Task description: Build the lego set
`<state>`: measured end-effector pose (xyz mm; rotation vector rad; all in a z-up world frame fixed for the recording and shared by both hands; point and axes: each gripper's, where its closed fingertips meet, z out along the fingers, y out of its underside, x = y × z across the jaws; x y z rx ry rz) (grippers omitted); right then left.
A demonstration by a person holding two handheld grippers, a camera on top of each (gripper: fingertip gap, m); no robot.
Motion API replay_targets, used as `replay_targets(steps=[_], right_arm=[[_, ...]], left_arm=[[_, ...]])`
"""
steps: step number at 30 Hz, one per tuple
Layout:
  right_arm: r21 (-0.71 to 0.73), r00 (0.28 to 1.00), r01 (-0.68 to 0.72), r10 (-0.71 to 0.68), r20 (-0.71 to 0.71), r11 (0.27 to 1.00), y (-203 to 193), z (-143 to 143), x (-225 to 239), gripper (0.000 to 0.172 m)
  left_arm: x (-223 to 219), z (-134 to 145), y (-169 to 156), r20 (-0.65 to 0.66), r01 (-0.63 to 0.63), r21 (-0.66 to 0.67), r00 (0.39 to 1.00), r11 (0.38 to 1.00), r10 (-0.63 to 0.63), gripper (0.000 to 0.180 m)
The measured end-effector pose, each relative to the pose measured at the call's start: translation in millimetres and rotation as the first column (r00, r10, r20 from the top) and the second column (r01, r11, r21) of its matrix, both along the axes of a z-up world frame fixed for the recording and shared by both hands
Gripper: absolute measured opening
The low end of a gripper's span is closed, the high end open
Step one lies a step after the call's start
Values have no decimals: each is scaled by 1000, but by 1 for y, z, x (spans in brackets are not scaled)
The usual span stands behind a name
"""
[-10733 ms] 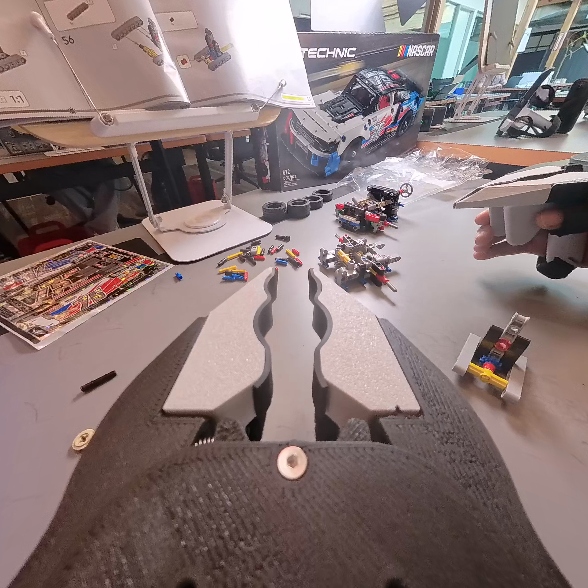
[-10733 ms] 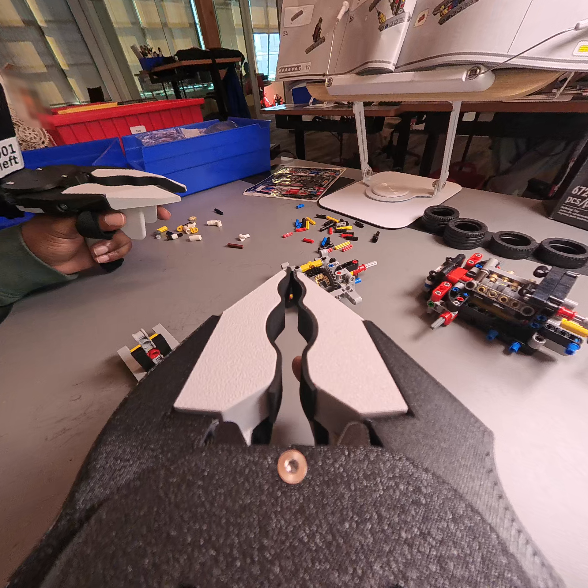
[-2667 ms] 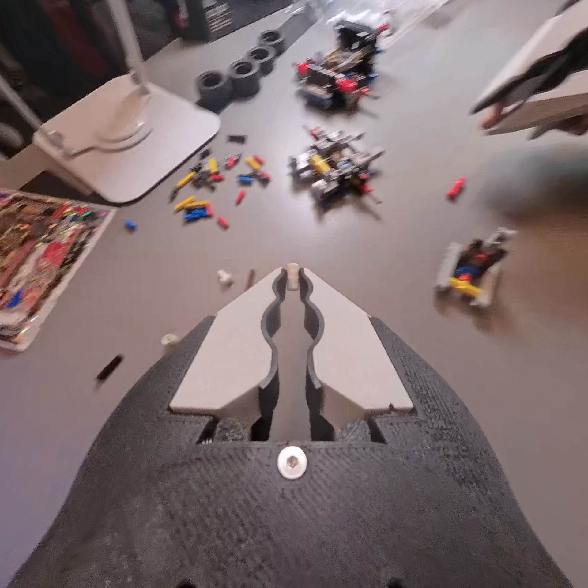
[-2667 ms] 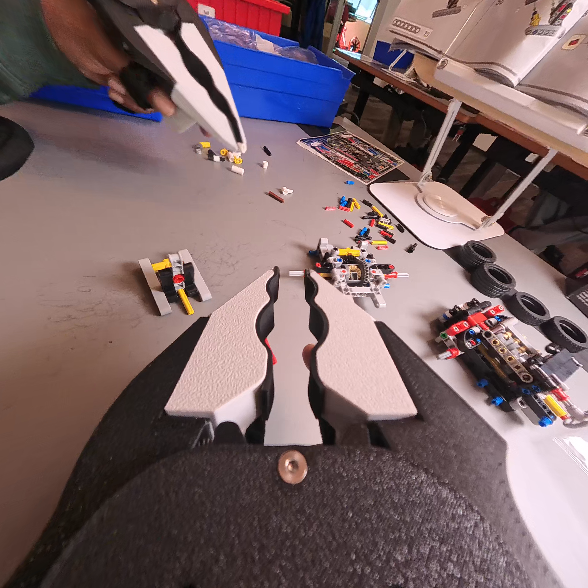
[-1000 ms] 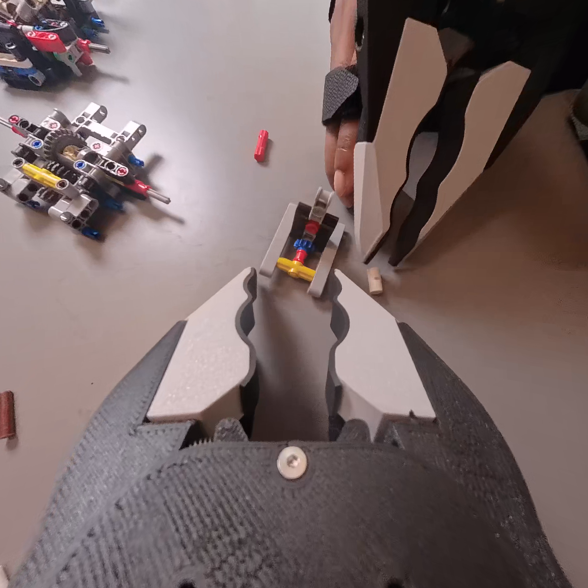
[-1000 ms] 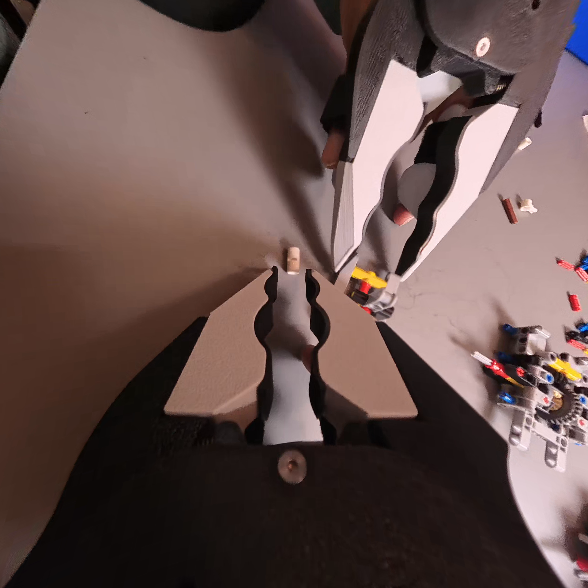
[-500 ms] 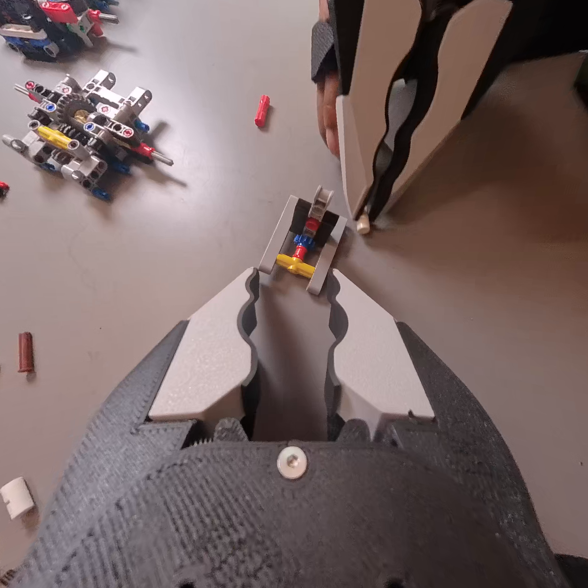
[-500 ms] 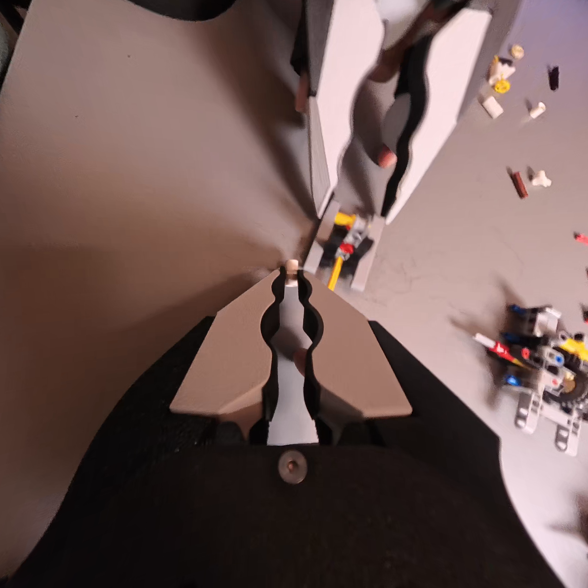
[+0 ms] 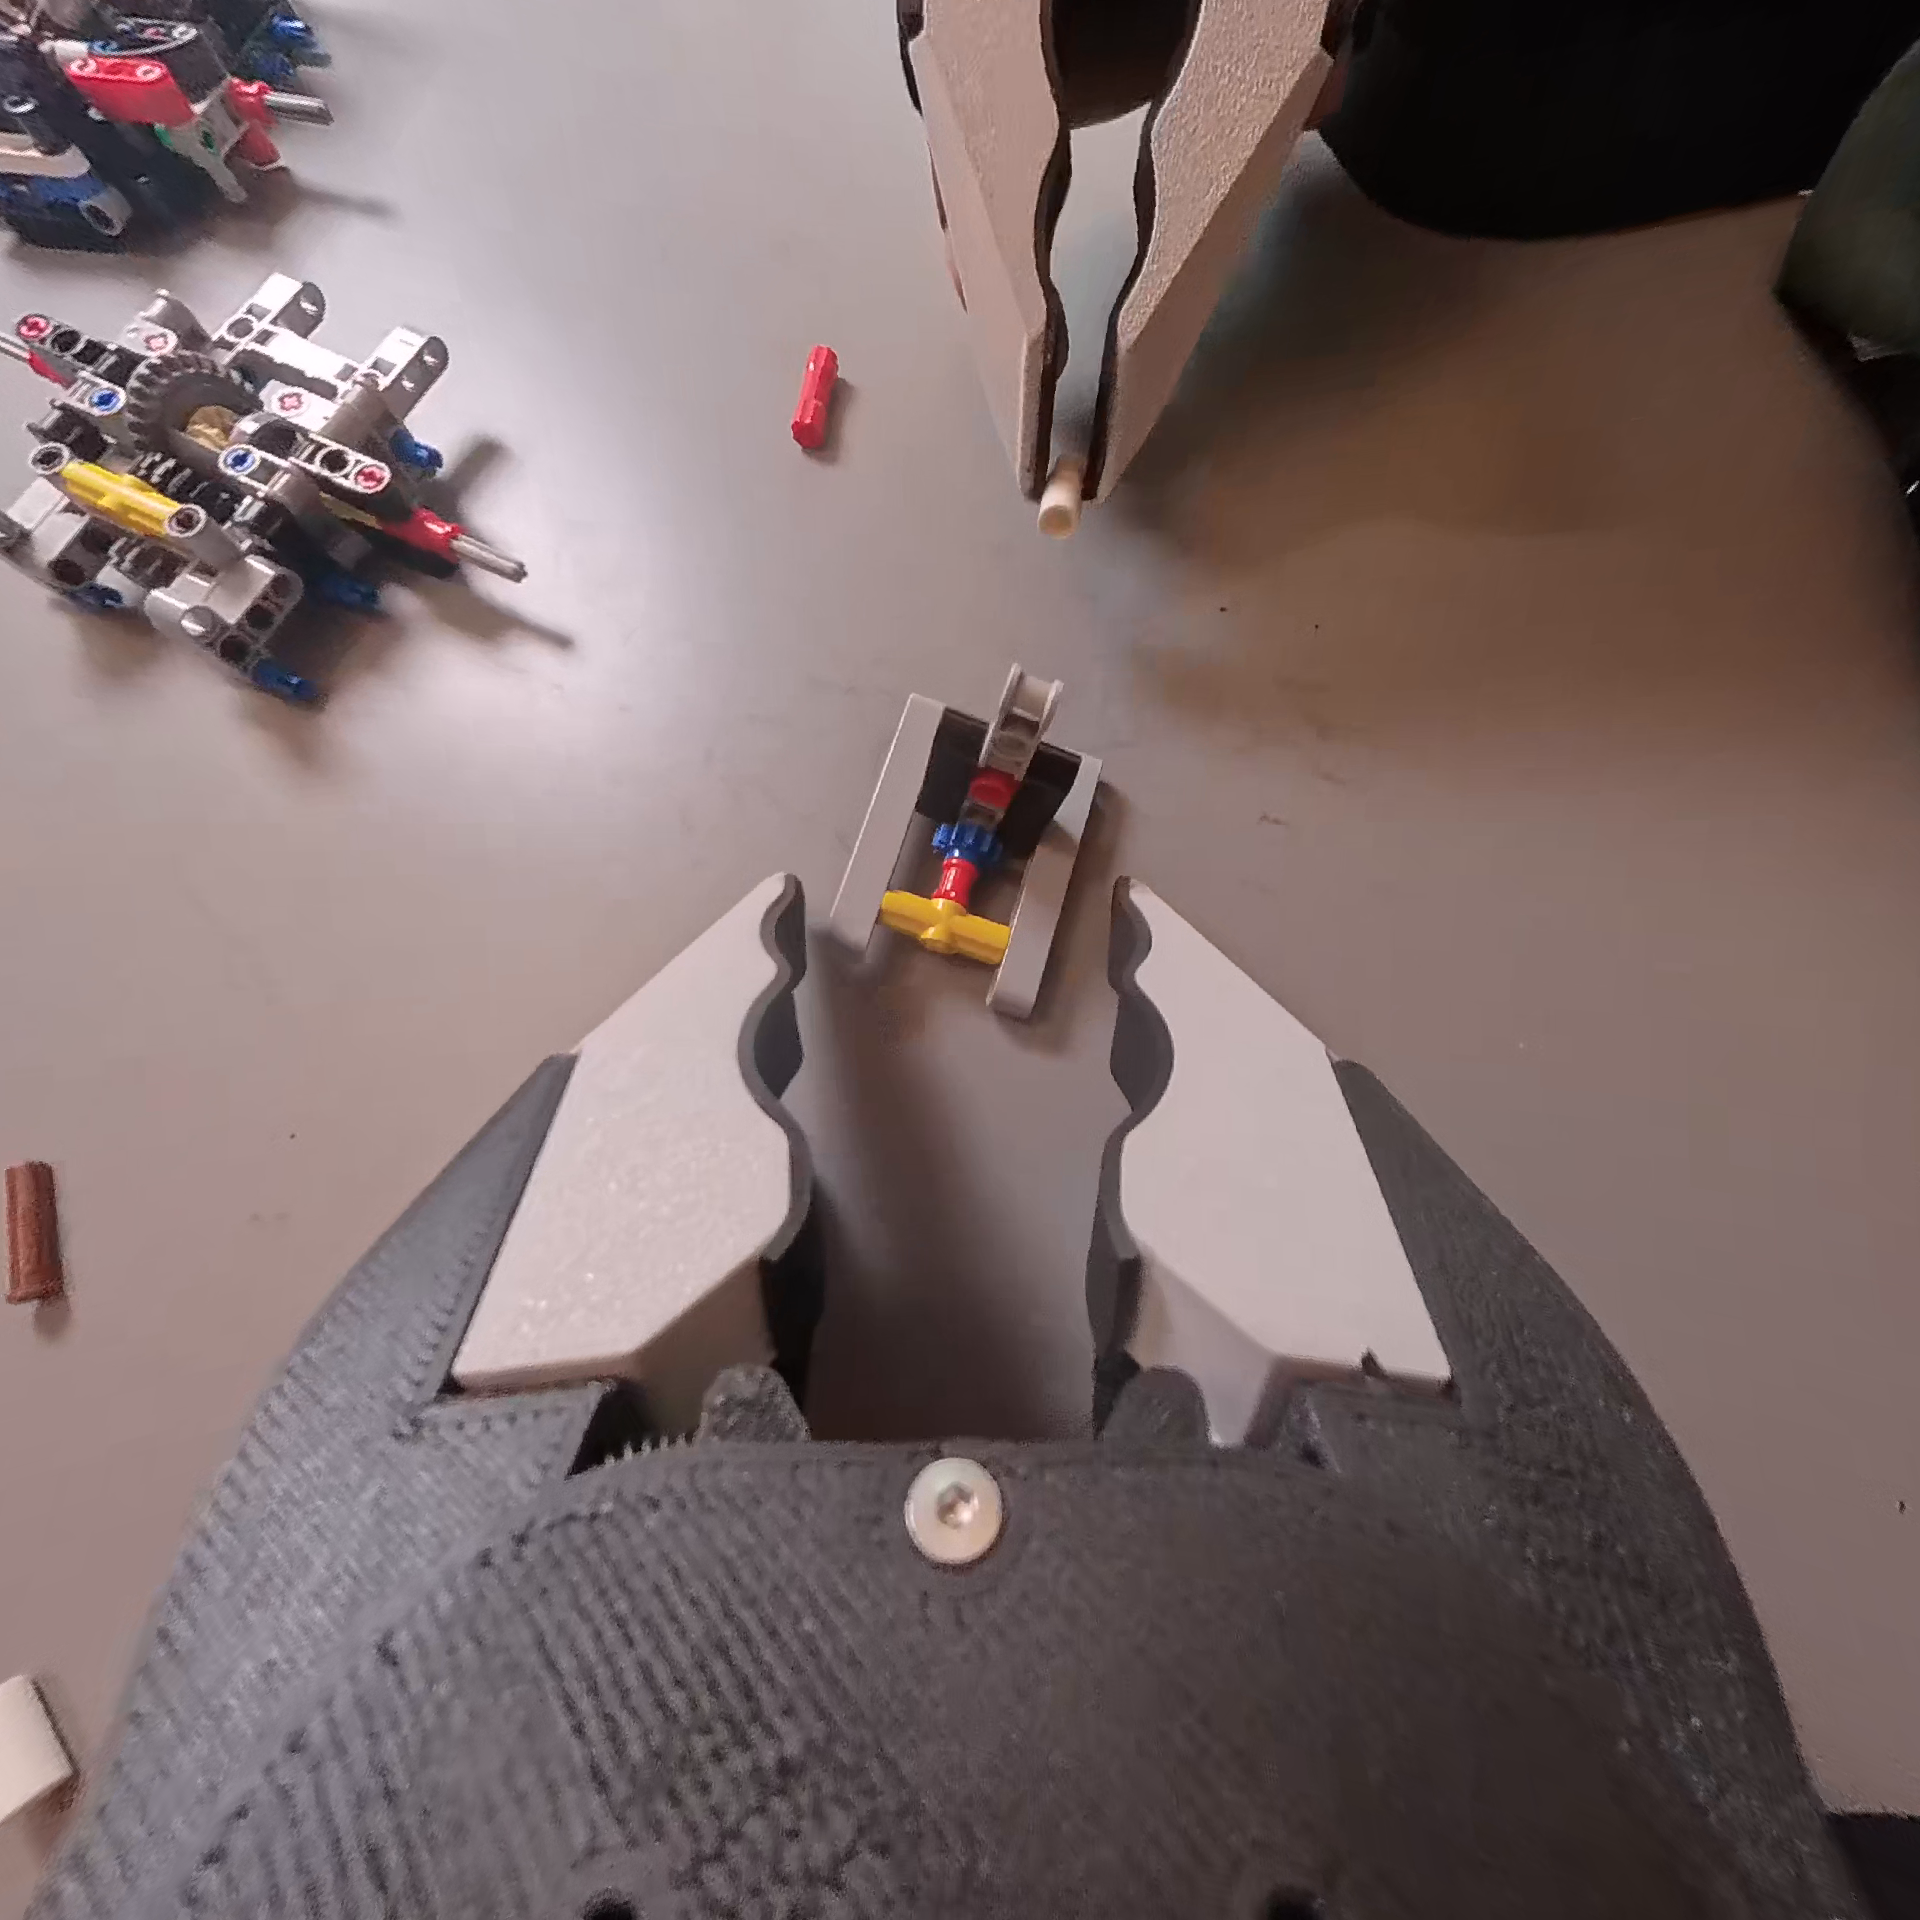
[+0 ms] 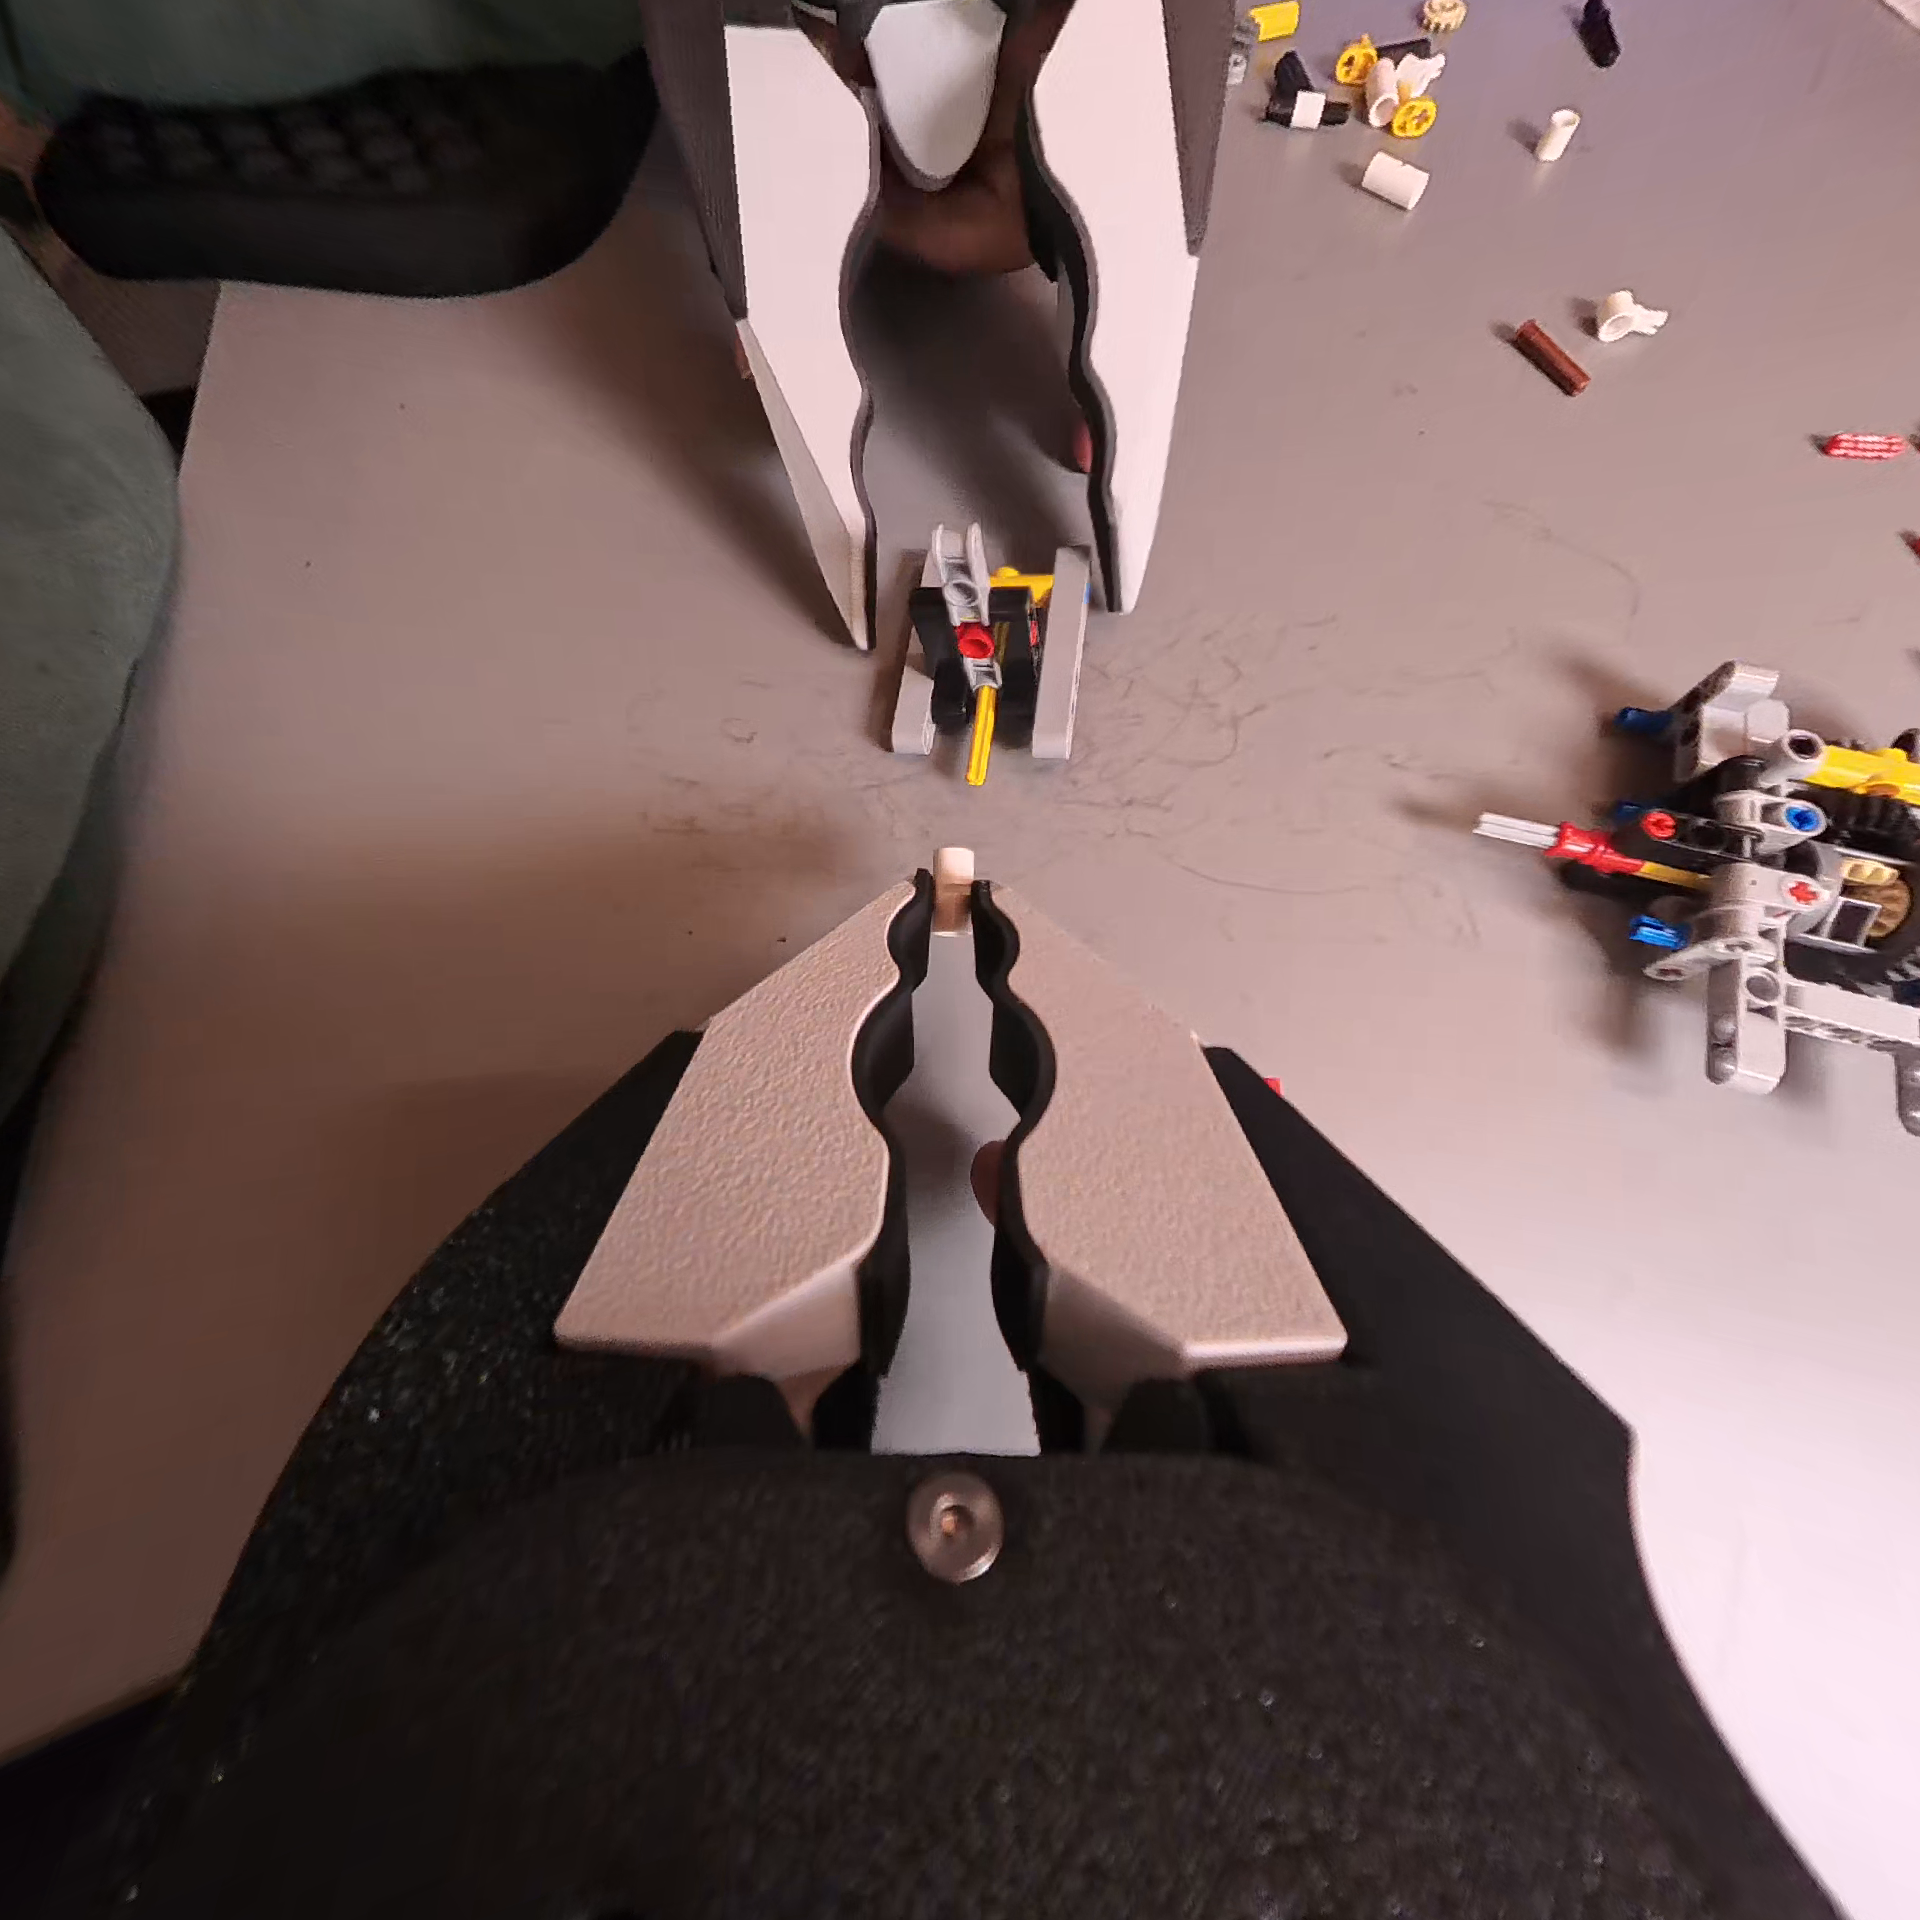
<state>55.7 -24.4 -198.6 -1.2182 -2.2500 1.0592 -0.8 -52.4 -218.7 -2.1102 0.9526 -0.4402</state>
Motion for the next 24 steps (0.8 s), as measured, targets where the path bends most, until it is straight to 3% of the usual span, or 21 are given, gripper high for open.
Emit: replay_targets(steps=[5,11,24], right_arm=[[8,1000,5,-5,-8,1000,1,0,-1,6],[4,1000,8,-8,-12,1000,0,-1,-2,6],[-8,999,27,-27,-26,1000,1,1,-5,6]], left_arm=[[7,-1,-2,-55,34,12,998,999,-33,42],[8,0,-3,-67,20,44,998,999,-17,41],[18,17,-4,37,18,129,999,991,-23,41]])
